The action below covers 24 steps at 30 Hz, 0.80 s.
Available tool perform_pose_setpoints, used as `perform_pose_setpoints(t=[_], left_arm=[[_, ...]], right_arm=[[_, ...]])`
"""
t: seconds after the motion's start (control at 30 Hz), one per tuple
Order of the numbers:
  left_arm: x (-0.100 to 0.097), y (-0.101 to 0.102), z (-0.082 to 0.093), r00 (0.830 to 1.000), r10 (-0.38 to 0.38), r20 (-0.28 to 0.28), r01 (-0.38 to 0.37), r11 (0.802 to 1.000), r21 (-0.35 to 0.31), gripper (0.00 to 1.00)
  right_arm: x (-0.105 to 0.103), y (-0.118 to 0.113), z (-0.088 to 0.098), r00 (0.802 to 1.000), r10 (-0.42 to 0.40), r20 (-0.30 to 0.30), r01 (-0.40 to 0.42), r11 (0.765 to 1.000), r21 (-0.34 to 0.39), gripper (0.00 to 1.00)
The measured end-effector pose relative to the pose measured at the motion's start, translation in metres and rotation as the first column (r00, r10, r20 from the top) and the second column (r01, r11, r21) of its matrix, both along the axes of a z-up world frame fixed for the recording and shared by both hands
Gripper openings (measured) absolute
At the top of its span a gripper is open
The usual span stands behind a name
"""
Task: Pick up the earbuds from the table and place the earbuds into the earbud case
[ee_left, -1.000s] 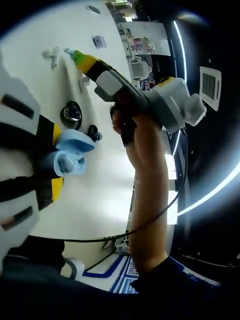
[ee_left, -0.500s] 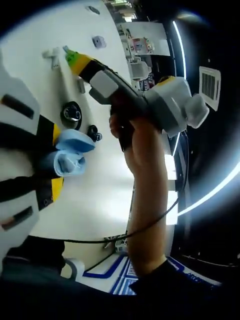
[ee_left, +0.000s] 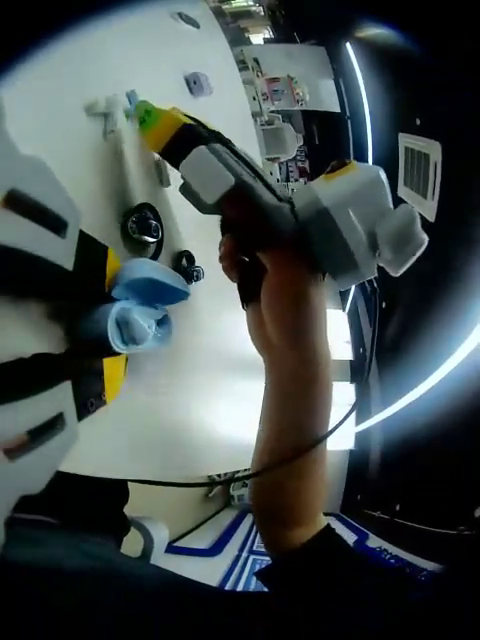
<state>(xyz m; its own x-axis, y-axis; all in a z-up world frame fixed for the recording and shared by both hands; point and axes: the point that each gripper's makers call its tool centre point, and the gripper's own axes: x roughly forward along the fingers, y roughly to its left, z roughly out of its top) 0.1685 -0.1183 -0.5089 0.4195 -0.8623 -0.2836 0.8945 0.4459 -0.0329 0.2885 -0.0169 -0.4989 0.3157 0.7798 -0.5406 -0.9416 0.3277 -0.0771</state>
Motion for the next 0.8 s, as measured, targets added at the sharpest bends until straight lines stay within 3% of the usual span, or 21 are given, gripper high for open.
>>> perform_pose_setpoints(t=[0.17,0.8], left_arm=[[-0.001,0.0,0.001,1.0,0.0,-0.001,0.0,1.0,-0.001,0.19],[-0.001,-0.001,0.001,1.0,-0.002,0.0,0.002,1.0,-0.002,0.19]], right_arm=[[0.0,0.003,-0.011,0.999,0.032,0.036,-0.03,0.998,-0.046,0.15],[0.011,0.013,-0.015,1.0,-0.001,0.011,0.001,1.0,0.005,0.11]])
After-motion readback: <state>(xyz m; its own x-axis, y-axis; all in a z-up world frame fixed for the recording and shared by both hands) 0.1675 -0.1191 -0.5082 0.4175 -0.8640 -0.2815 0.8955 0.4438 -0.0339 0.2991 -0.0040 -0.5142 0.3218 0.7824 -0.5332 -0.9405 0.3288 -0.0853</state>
